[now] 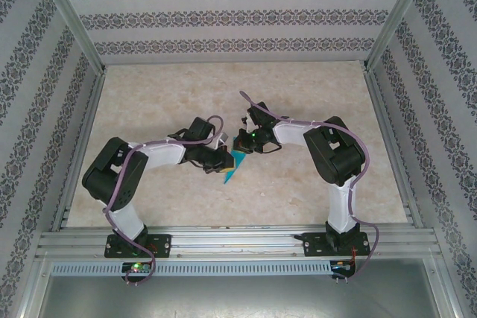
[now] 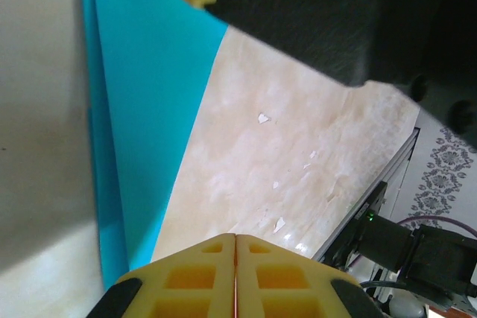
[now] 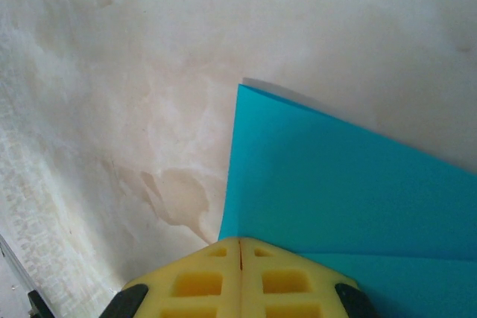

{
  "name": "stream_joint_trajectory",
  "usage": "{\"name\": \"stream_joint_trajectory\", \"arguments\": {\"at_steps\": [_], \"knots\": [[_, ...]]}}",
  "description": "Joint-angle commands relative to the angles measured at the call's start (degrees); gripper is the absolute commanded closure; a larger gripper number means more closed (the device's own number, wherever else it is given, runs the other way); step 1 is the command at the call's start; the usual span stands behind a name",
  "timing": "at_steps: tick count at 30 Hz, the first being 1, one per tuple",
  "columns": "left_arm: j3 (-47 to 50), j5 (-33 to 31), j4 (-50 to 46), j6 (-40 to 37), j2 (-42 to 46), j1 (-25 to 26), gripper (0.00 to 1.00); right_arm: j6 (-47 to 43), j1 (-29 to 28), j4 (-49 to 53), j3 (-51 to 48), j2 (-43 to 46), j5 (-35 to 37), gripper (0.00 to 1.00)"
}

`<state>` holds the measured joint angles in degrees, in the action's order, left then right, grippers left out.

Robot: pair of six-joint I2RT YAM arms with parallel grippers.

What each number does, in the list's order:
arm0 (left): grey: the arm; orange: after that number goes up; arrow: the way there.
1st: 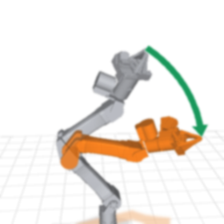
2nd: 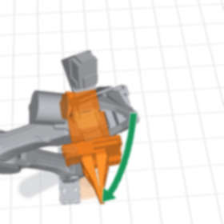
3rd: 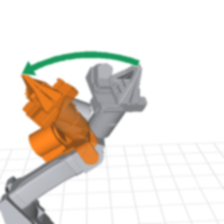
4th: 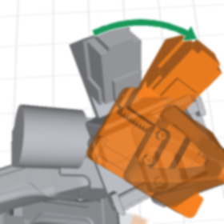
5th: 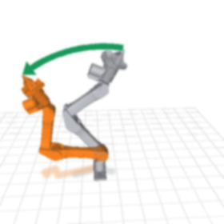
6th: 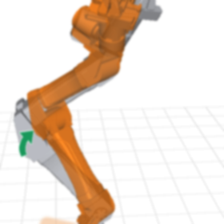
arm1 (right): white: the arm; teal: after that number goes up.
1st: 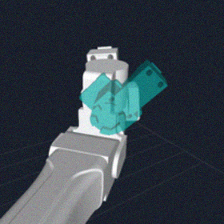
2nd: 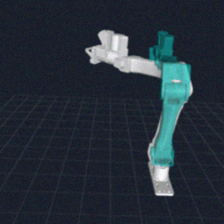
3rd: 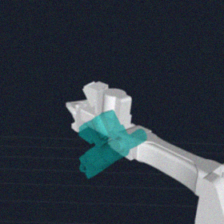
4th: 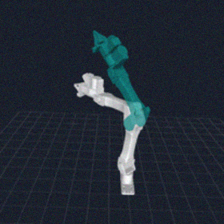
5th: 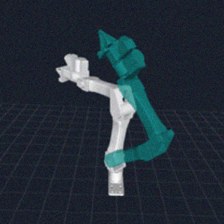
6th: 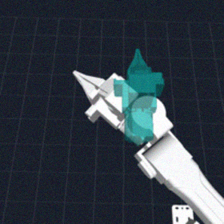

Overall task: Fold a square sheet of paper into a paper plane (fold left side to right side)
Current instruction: Fold the wing for the fifth time at the center of the table.

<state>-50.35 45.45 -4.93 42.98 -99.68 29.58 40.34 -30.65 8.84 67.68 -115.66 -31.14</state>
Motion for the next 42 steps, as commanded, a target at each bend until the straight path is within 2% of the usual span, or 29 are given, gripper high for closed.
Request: {"name": "stream_joint_trajectory", "arguments": {"at_steps": [1,24,36,42], "knots": [[-0.43,0.95,1.12,0.83,-1.62,0.74,0.92,0.19,-1.07,6.82,-2.49,-1.77,3.19,1.00],[2.27,-0.66,1.08,0.84,-4.73,1.92,0.92,-0.70,-1.03,9.41,-1.44,-1.87,4.57,1.00],[2.62,-3.22,-4.99,-1.52,-3.97,3.67,0.92,-1.23,-0.99,11.10,-0.97,-1.98,5.82,1.00],[6.37,-3.92,-5.30,-0.96,-2.12,4.95,0.92,-1.40,-0.98,11.45,-1.14,-1.99,6.18,1.00]]}}
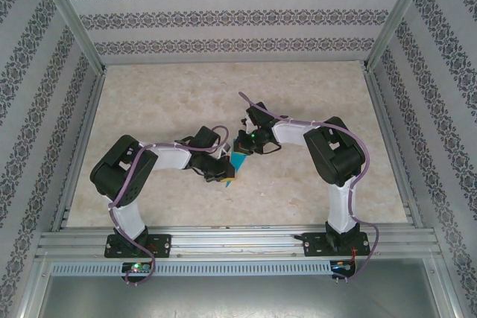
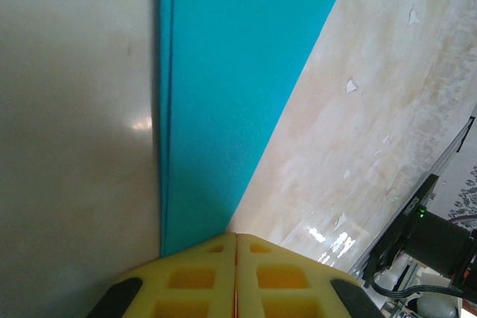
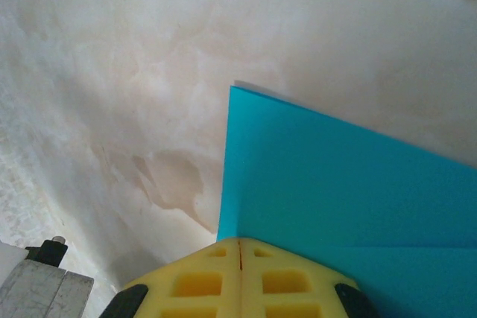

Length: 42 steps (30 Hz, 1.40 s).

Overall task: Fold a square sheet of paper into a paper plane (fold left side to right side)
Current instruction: Fold the wing for the fifth time at the center of the table.

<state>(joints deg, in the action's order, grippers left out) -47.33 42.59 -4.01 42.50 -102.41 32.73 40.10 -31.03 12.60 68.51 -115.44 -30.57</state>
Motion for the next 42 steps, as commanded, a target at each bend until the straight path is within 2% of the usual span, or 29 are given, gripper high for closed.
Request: {"name": "stream_joint_trajectory", "arguments": {"at_steps": [1,37,42], "knots": [[4.00,-1.02,-6.04,-0.27,0.96,1.81,0.92,-1.16,-0.61,7.68,-1.92,-2.20,5.61,1.00],[14.76,-2.93,-4.56,2.65,10.42,2.44,0.93,-1.69,-0.60,9.11,-1.36,-2.94,6.40,1.00],[13.74,-4.30,-7.01,1.48,15.35,1.95,0.93,-1.84,-0.79,9.28,-1.08,-2.85,6.09,1.00]]}}
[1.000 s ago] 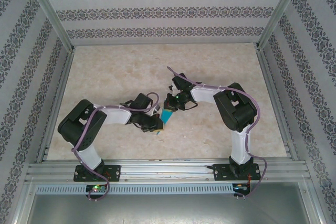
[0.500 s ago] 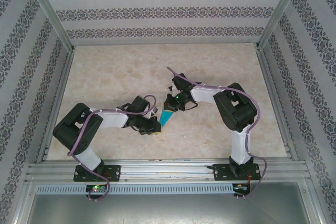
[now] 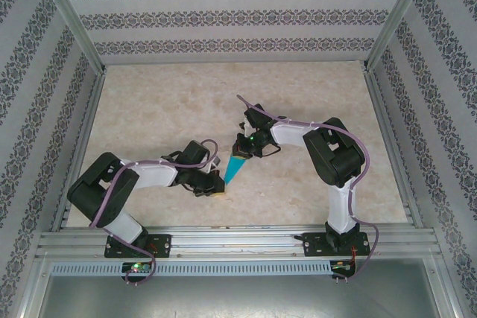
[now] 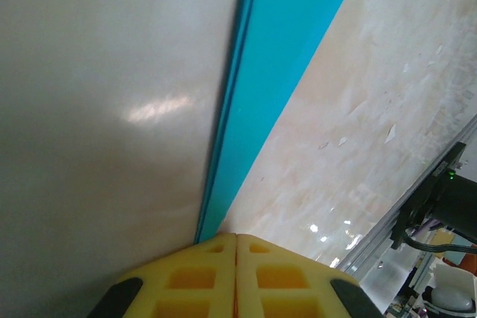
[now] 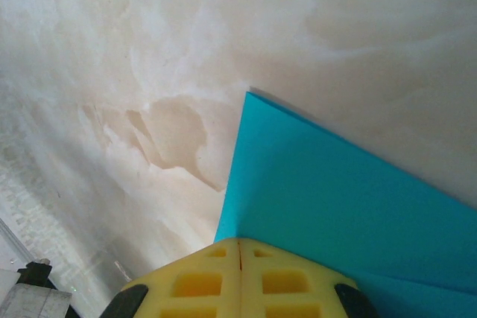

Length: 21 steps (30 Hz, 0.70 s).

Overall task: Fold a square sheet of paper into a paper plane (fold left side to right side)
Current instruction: Fold the wing for the fifth time at the center of the table.

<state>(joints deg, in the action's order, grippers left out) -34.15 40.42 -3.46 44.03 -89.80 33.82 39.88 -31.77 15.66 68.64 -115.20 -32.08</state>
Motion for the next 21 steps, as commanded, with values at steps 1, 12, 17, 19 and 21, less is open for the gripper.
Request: {"name": "stream_joint_trajectory", "arguments": {"at_steps": [1,12,17,19,21], "knots": [[-0.41,-2.27,-8.68,-0.54,4.28,0.51,0.93,-1.56,-0.04,6.19,-1.14,-3.01,7.46,1.00],[-13.36,-0.66,-12.61,-5.92,-0.42,-1.92,0.93,-1.47,-0.48,6.05,-0.77,-2.90,7.31,1.00],[-16.67,-1.16,-10.79,-7.10,-7.23,-1.92,0.94,-1.30,-0.66,5.94,-0.53,-2.73,7.03,1.00],[-17.01,-1.14,-10.19,-7.38,-9.43,-1.84,0.95,-1.21,-0.75,5.78,-0.28,-2.62,6.57,1.00],[-17.04,-1.35,-9.90,-7.38,-11.32,-1.88,0.95,-1.07,-0.84,5.69,0.15,-2.40,6.25,1.00]]}}
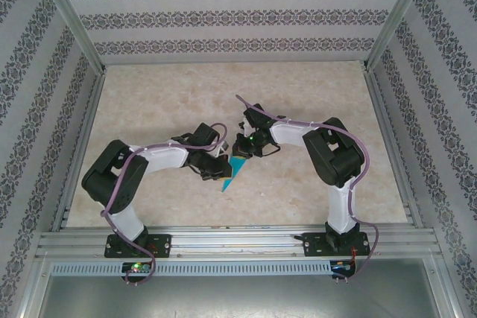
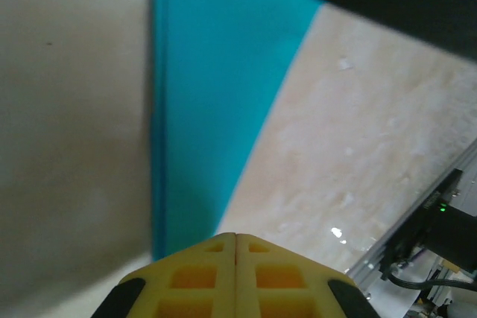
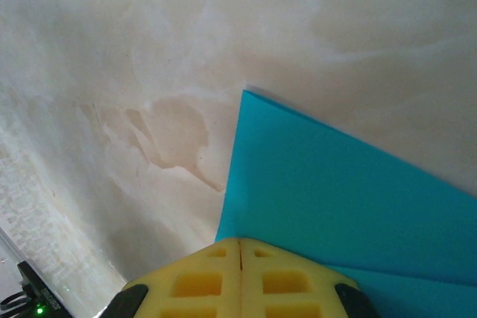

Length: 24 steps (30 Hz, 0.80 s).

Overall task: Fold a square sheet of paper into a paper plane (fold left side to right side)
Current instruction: Fold the wing for the fifth time at the center of the table.

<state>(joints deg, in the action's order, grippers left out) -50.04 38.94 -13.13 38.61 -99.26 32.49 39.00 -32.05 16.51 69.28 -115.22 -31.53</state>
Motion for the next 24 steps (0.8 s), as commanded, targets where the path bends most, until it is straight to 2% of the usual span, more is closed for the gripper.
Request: {"name": "stream_joint_trajectory", "arguments": {"at_steps": [1,11,18,24], "knots": [[-1.18,-0.11,-0.36,-2.05,-2.46,-0.55,0.96,-0.16,-0.56,4.80,-0.17,-2.25,5.48,1.00],[-0.55,-2.89,-3.84,-2.93,-4.10,-0.50,1.00,-0.66,0.30,2.96,2.92,4.34,4.49,1.00],[0.18,-3.28,-3.59,-2.66,-3.61,-0.50,1.00,0.65,0.65,-0.60,-3.78,9.71,3.79,1.00],[0.14,-3.24,-3.75,-2.76,-3.57,-0.50,1.00,1.98,0.30,-4.55,-7.68,8.17,3.64,1.00]]}}
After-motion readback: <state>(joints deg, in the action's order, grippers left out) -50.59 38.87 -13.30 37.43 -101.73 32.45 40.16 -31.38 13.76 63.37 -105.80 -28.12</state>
